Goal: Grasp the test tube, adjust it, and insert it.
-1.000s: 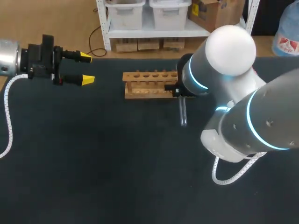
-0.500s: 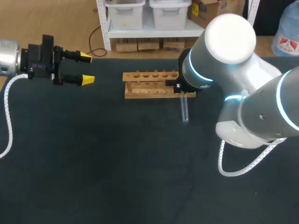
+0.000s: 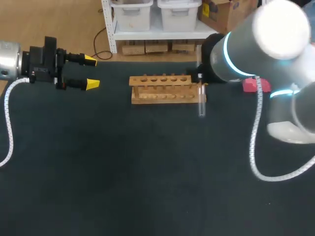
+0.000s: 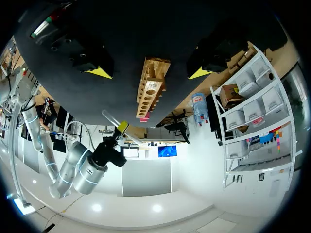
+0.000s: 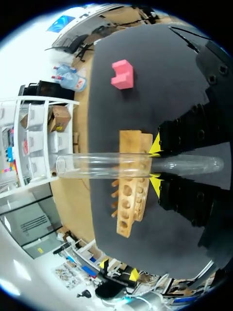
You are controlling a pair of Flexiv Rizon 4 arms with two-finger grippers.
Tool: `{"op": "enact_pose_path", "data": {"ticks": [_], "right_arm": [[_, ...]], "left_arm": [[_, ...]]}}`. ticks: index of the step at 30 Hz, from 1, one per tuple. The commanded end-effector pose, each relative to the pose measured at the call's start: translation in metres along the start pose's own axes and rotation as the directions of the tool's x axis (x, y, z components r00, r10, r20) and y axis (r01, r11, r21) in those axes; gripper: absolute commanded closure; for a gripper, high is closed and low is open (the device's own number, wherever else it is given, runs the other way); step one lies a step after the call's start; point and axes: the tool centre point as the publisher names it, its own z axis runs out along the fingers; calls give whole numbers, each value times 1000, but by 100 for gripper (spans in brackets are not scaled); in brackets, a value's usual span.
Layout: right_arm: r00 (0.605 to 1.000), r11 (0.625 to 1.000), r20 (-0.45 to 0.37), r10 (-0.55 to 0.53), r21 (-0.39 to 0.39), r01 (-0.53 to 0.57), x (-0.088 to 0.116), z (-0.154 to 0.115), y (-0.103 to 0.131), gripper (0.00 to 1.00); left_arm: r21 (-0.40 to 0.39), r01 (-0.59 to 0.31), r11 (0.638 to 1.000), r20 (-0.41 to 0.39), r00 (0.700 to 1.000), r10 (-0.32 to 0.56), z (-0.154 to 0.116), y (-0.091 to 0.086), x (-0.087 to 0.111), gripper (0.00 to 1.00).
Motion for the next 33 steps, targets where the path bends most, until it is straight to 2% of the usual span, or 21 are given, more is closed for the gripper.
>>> {"op": "enact_pose_path", "data": {"ticks": [1,6,13,17,23,27,33], "right_arm": [[925,999,378,-20,-35,36,-3,-26,-8,100],[866,993,498,-40,-79,92,-23,-40,-7,100],[770,990,628,-107,-5,142,-42,-43,-4,100],[721,994,688,-81,-1,112,-51,-39,-1,100],[674,996,737,-56,-7,91,-62,-35,5,100],[621,996,782,-60,7,88,-67,-33,8,100],[571,996,820,-23,-29,81,-74,-32,13,100]], "left_arm": [[1,-3,1000,4,1000,3,0,1,2,0],[1,-3,1000,4,1000,3,0,1,2,0],[1,-3,1000,4,1000,3,0,1,2,0],[1,-3,1000,4,1000,3,0,1,2,0],[1,-3,1000,4,1000,3,0,1,2,0],[1,-3,1000,4,1000,3,0,1,2,0],[1,-3,1000,4,1000,3,0,1,2,0]]}}
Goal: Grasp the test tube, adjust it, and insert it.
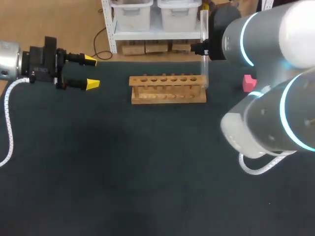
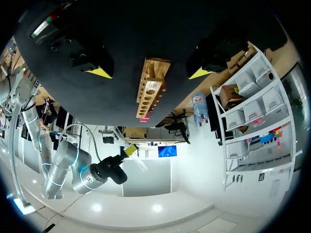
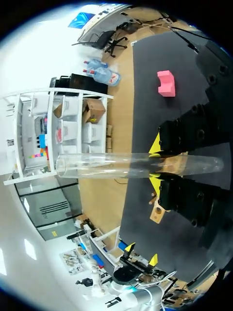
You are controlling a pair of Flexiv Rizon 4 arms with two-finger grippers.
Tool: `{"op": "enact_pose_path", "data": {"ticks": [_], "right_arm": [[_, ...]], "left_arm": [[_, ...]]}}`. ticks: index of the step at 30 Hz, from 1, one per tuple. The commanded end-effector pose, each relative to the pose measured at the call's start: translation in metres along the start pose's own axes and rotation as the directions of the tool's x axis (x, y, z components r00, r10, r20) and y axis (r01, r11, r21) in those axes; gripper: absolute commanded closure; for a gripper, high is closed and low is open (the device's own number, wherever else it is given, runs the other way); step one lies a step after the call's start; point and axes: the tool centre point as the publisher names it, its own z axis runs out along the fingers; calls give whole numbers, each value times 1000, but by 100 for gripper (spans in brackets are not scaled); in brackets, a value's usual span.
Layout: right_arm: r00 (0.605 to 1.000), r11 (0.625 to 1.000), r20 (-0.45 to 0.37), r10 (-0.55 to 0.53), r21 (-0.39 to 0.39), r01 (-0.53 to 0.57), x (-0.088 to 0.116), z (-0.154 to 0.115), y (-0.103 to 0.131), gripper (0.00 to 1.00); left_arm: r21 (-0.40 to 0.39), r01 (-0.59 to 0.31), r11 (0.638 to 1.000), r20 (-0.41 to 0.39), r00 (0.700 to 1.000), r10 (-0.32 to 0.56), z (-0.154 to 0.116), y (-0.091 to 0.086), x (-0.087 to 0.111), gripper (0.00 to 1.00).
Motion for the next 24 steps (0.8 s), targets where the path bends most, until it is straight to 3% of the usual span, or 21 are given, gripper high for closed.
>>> {"op": "enact_pose_path", "data": {"ticks": [1,10,24], "right_arm": [[767,1000,641,6,1,-9,0,5,5,100],[680,1000,734,4,-19,14,-13,-3,14,100],[677,995,735,29,-88,53,-27,15,21,100]], "left_arm": [[1,-3,1000,4,1000,3,0,1,2,0],[1,-3,1000,4,1000,3,0,1,2,0],[1,-3,1000,4,1000,3,0,1,2,0]]}}
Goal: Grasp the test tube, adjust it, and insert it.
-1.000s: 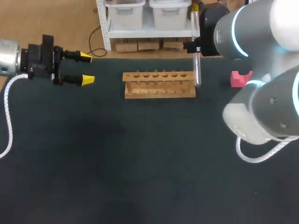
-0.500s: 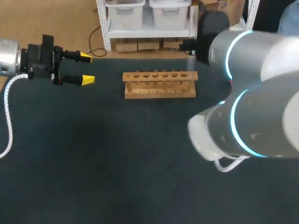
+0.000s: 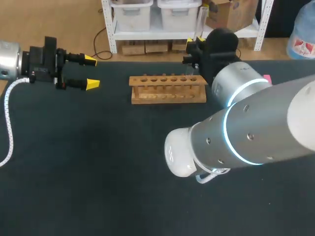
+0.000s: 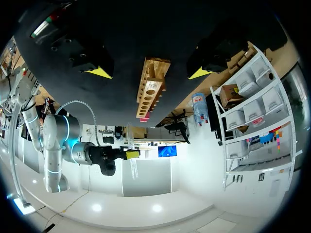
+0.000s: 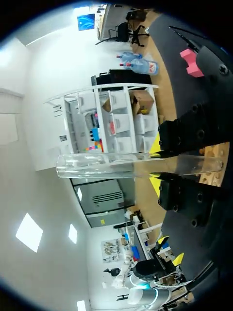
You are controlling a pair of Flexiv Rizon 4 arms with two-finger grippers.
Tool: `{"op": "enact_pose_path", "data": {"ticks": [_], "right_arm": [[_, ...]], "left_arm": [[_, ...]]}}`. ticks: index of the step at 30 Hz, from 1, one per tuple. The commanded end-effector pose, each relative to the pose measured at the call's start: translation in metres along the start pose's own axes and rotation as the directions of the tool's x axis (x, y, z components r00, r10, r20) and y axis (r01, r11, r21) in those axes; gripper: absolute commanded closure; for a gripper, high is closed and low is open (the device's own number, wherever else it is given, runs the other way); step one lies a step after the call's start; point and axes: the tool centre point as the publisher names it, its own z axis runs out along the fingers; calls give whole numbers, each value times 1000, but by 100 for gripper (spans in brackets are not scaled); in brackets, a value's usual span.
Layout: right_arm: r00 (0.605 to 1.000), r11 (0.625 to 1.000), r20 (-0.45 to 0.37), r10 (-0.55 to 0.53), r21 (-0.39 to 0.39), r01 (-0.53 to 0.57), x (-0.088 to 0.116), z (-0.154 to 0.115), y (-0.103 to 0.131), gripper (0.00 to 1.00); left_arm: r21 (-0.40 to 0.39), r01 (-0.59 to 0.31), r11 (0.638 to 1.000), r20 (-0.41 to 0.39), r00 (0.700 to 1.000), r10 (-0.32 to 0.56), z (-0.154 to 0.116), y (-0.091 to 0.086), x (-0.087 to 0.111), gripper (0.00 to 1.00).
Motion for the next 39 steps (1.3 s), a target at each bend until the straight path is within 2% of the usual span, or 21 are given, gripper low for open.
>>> {"op": "enact_pose_path", "data": {"ticks": [1,14,30,39], "right_arm": [[958,1000,285,-3,-26,11,3,8,-3,100],[976,995,212,-45,-75,62,14,23,4,100],[983,986,124,-138,-82,149,20,22,-2,100],[986,982,89,-143,-107,152,25,24,-2,100]], "left_arm": [[1,-3,1000,4,1000,3,0,1,2,0],[1,-3,1000,4,1000,3,0,1,2,0],[1,-3,1000,4,1000,3,0,1,2,0],[1,-3,1000,4,1000,3,0,1,2,0]]}}
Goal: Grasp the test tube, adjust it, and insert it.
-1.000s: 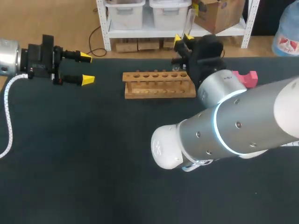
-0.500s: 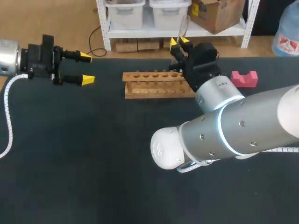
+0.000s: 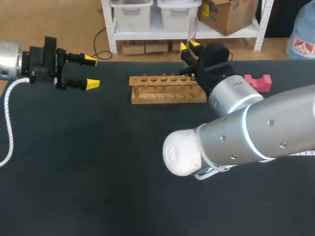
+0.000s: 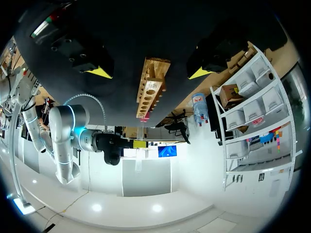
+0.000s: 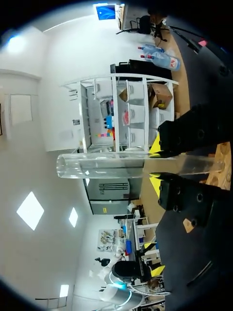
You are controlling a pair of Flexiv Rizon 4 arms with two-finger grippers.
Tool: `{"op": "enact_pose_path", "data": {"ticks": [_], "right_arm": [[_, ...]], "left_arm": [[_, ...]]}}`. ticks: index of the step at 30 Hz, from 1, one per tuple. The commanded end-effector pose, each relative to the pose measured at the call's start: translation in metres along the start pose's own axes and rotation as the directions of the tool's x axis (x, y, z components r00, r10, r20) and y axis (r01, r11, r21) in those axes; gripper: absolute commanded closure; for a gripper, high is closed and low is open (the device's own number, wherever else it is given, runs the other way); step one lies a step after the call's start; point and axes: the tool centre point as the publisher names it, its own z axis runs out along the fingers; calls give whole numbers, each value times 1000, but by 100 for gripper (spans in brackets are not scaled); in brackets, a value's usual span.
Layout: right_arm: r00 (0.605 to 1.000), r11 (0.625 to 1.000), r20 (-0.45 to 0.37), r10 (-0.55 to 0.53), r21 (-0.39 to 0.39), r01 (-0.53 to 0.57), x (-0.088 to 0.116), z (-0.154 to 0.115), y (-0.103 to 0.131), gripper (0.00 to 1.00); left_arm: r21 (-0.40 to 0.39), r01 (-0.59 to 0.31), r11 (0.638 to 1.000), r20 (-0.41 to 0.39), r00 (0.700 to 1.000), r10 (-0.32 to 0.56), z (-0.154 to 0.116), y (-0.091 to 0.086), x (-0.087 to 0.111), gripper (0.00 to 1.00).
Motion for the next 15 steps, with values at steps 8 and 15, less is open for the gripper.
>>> {"op": "enact_pose_path", "data": {"ticks": [8,15], "right_arm": [[1000,1000,-23,-10,-25,9,-3,1,-1,100],[1000,999,-26,-10,-36,9,-3,2,0,100]], "left_arm": [[1,-3,1000,4,1000,3,0,1,2,0],[1,-3,1000,4,1000,3,0,1,2,0]]}}
